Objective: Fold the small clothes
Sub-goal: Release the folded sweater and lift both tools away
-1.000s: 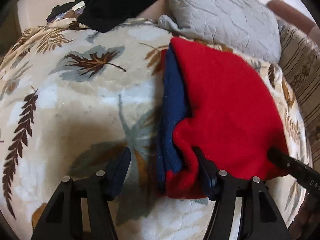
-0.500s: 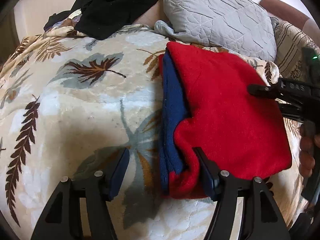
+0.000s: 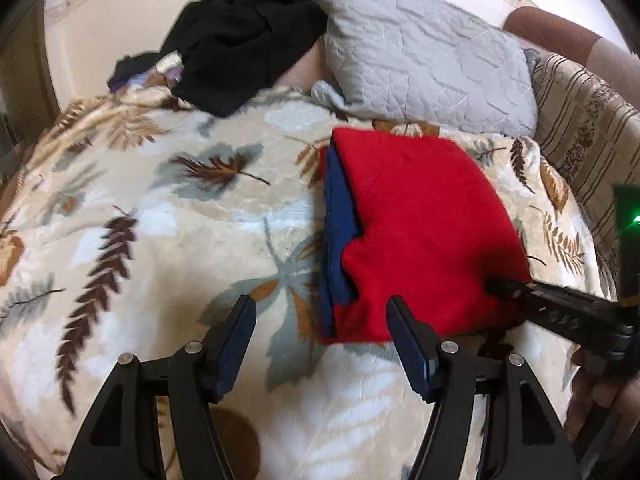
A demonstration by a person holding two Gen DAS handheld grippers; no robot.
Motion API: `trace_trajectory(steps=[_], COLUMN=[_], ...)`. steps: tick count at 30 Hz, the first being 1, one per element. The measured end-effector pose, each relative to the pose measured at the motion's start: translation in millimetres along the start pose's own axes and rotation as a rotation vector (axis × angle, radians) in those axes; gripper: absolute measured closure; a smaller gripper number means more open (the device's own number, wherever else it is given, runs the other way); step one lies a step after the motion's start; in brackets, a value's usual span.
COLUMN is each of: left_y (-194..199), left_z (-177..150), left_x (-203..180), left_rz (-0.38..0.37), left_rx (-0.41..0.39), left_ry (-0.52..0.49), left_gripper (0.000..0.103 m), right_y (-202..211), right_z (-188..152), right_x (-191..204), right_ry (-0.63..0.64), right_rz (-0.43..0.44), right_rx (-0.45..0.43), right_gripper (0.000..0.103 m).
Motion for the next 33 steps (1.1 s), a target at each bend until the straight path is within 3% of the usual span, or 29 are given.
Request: trace_trajectory(steps=[1,2,3,7,14,20,29,33], left_y=[6.4,13.0,17.7,40.7,68.1,76.3,81.3,82.4], left_z=[-0.6,-1.5,-2.7,-10.3,-18.9,-19.0,-16.7,-15.6], left_x=[2.1,3.8,4.8,3.1,3.8,6.8,2.1,1.1], left_rz=[0.009,0.013,0.010,0.032,0.071,0.087,0.102,0.100], left_rx=[-0.011,-0.016,-0.020,-0.050,-0.080,-0.094,-0.113,-0.113], left_ry=[0.006,0.015,0.022,0.014,0.017,0.031,-0.004,-0.005], left_gripper=[0.033,0.030,0.027,0.021,0.014,0.012,0.011,0.004], right_y=[16.0,31.2,43.4,81.6,107.4,117.8,120.7,123.1], right_z=[-1.8,-5.5,-9.2,-37.0,-73.6,-71.7,-68.4,-68.6], right_x=[2.9,4.5,6.0,23.1,42.8,56.5,60.6,58.1], right_ry=[0.007,0.003,-0.001,0.049,0.105,0.151,0.163,0.165], right_rz=[-0.006,-0.007,-0.004,-0.022,-0.102,-0.136,-0.180,-0.191], right_rx=[-0.036,-0.075,-0.109,-0.139,-0.155,-0.184,-0.201,-0.202], right_gripper=[0.036,0.019,0.015,0.015,0.015,0.004,0.004,0.004])
Point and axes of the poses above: each gripper's, at about its wrist camera, not at the fingertips, and y roughly against the way its jaws point, x to its left, z to its top, the point moved 3 cm from there along -y, roughly the way its jaws point, and after that the axes turned 5 degrees about z, right-handed, at the moved point
